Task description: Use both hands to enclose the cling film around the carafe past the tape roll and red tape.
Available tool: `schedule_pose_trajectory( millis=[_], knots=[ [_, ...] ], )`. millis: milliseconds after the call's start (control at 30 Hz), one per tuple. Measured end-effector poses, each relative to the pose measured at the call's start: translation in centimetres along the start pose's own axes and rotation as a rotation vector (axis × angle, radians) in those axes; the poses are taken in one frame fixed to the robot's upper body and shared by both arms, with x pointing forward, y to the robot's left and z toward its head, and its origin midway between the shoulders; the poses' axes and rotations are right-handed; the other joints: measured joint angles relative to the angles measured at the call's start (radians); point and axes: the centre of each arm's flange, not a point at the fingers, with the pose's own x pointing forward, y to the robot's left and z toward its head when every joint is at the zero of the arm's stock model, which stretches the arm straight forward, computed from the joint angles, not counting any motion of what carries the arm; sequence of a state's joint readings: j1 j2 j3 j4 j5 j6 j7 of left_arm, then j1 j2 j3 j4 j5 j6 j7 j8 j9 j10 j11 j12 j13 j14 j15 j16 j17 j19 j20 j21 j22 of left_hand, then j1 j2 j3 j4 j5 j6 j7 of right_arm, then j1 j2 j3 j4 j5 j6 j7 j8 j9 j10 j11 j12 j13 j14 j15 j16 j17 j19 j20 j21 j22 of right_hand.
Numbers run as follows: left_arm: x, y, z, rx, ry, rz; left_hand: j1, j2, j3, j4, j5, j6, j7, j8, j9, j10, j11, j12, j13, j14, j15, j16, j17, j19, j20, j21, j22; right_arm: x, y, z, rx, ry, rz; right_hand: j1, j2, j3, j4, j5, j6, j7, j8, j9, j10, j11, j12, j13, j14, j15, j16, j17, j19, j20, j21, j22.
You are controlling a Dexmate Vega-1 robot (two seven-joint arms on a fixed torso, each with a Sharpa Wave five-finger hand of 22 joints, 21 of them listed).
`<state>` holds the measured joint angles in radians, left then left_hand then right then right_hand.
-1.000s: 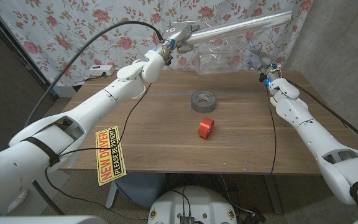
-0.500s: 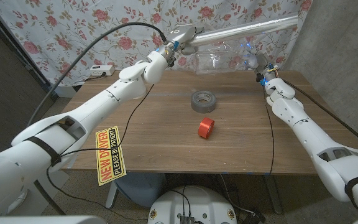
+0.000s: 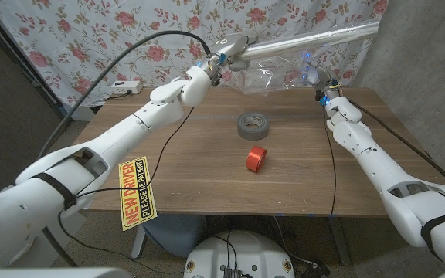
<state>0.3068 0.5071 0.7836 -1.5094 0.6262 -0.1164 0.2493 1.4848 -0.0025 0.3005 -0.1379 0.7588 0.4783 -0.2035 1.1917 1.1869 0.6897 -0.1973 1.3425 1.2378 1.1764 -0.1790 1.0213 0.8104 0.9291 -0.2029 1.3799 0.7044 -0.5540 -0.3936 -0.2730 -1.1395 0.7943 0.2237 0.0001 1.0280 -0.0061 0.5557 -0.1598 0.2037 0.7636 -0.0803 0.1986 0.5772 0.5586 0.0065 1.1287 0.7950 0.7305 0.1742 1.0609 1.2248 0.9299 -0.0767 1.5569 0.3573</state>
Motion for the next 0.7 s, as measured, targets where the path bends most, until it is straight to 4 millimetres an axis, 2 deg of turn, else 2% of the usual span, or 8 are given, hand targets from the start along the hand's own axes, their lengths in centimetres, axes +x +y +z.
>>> schedule_pose_trajectory(
  millis=[300, 700],
  knots=[
    [-0.2, -0.1, 1.1, -0.02, -0.022, 0.004, 0.006, 0.002, 0.0, 0.0, 0.0, -0.004, -0.004, 0.007, 0.003, 0.0, 0.0, 0.002, 0.004, 0.0, 0.0, 0.005, -0.003, 0.001, 0.002, 0.0, 0.0, 0.0, -0.1, 0.0, 0.017, -0.021, -0.039, 0.0, 0.0, 0.0, 0.0, 0.0, 0.0, 0.0, 0.0, -0.002, 0.0, 0.0, -0.011, -0.001, 0.0, 0.0, 0.006, 0.0, 0.0, 0.0, 0.0, -0.005],
    [-0.9, 0.2, 1.3, -0.012, -0.028, 0.006, 0.004, 0.003, 0.0, 0.0, 0.0, -0.004, -0.004, 0.007, -0.002, 0.0, 0.0, 0.004, 0.0, 0.0, 0.0, 0.005, -0.004, 0.0, 0.003, 0.0, -0.003, 0.0, -0.6, -0.3, -0.029, -0.042, -0.111, -0.001, 0.001, 0.0, 0.0, 0.0, 0.0, 0.0, 0.0, -0.003, 0.0, 0.0, -0.011, -0.003, 0.0, 0.0, 0.006, -0.001, 0.0, 0.0, 0.0, -0.004]
  ],
)
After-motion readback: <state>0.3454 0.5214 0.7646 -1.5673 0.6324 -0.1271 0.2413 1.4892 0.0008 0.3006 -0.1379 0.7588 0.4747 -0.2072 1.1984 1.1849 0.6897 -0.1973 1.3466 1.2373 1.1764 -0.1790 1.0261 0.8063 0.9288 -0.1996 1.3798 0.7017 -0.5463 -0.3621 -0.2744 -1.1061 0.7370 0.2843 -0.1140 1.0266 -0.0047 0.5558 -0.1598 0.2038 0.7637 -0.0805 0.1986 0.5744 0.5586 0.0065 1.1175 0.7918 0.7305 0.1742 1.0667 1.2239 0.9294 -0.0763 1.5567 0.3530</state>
